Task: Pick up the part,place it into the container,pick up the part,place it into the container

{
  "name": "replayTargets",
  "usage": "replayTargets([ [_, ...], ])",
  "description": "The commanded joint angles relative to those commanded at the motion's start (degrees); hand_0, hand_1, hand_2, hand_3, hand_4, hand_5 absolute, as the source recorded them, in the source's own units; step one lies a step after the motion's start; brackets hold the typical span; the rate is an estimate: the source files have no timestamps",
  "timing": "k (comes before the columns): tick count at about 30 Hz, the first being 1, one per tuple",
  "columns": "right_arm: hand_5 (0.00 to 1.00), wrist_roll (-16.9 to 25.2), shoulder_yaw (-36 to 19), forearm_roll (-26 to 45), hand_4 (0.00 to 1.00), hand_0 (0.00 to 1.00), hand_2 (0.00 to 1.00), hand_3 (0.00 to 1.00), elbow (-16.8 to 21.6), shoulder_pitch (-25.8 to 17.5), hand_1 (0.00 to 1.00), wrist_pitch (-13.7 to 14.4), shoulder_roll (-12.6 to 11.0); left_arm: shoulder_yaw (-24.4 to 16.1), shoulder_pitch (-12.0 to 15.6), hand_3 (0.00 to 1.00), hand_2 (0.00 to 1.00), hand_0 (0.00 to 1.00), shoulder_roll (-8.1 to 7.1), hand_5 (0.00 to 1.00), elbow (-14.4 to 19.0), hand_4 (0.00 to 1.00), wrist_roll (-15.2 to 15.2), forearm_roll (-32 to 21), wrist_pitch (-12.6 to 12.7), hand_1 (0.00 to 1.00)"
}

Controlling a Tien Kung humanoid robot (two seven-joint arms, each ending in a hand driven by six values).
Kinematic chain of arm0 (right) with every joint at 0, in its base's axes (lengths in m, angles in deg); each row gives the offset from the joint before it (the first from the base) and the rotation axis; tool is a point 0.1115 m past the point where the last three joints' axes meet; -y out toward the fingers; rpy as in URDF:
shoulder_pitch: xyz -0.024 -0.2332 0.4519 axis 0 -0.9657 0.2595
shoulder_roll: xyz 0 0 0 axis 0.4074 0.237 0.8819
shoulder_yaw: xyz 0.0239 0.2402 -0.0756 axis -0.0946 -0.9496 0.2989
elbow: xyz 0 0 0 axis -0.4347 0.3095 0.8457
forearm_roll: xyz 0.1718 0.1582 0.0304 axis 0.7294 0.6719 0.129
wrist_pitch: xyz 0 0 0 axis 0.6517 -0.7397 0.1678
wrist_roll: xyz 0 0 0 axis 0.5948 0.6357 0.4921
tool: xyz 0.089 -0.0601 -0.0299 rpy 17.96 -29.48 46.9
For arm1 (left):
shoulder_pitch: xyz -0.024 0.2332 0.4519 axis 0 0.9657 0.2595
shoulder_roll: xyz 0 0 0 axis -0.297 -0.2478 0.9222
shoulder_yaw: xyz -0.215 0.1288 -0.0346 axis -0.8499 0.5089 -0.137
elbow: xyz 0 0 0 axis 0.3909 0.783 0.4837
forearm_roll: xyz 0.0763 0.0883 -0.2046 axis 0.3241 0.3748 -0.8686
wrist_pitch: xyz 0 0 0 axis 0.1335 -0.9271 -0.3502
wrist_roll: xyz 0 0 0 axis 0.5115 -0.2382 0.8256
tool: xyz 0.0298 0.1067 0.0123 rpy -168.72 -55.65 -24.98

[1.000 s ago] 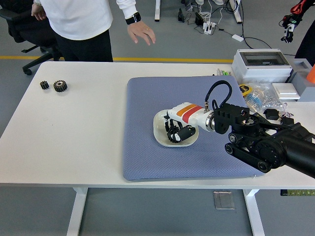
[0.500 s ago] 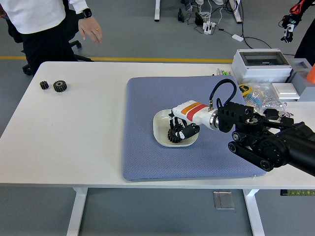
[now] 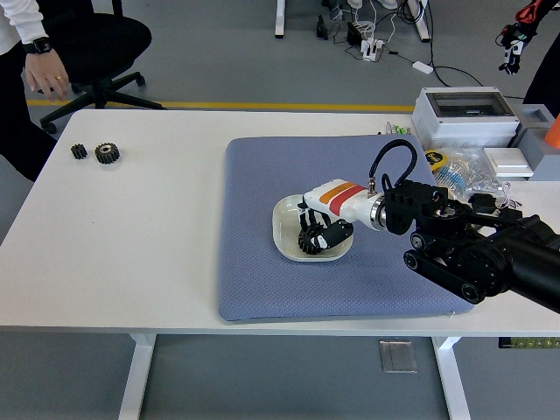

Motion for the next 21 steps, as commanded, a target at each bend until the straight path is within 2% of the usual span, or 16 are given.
replayTargets([
  [10, 0.287, 0.1, -0.4, -0.2, 0.801, 0.154, 0.534, 0.567, 0.0, 0.1, 0.379, -0.5, 0.0, -0.1, 0.0, 0.562, 0.660, 0.603, 0.00, 0.571, 0.0, 0.656, 0.0, 0.1, 0.0, 0.568],
  [11, 0.287, 0.1, -0.6, -0.3, 0.801, 0.154, 0.534, 0.567, 0.1, 0.1, 0.379, -0.4, -0.1, -0.1, 0.0, 0.562, 0.660, 0.603, 0.00, 0.571, 0.0, 0.656, 0.0, 0.1, 0.0, 0.568],
  [12, 0.307, 0.2, -1.0, -0.4, 0.835, 0.156, 0.553, 0.609, 0.3, 0.1, 0.383, -0.4, -0.2, -0.1, 0.0, 0.561, 0.658, 0.602, -0.01, 0.571, 0.0, 0.656, 0.0, 0.2, 0.0, 0.567],
  [17, 0.307, 0.1, -3.3, -1.6, 0.835, 0.156, 0.553, 0.609, 1.5, 0.7, 0.383, -0.8, -0.8, -0.3, 0.0, 0.561, 0.658, 0.602, -0.03, 0.571, 0.0, 0.656, 0.1, 0.4, 0.0, 0.567],
  [18, 0.331, -0.1, -3.9, -1.9, 0.892, 0.148, 0.595, 0.684, 1.8, 0.9, 0.394, -1.0, -1.1, -0.3, 0.1, 0.561, 0.658, 0.602, -0.05, 0.572, 0.0, 0.655, 0.1, 0.4, 0.0, 0.567],
  [21, 0.331, -1.1, -5.6, -2.4, 0.892, 0.148, 0.595, 0.684, 3.0, 1.2, 0.394, -2.1, -1.9, -0.5, 0.1, 0.561, 0.658, 0.602, -0.10, 0.572, 0.0, 0.655, 0.1, 0.7, 0.0, 0.567],
])
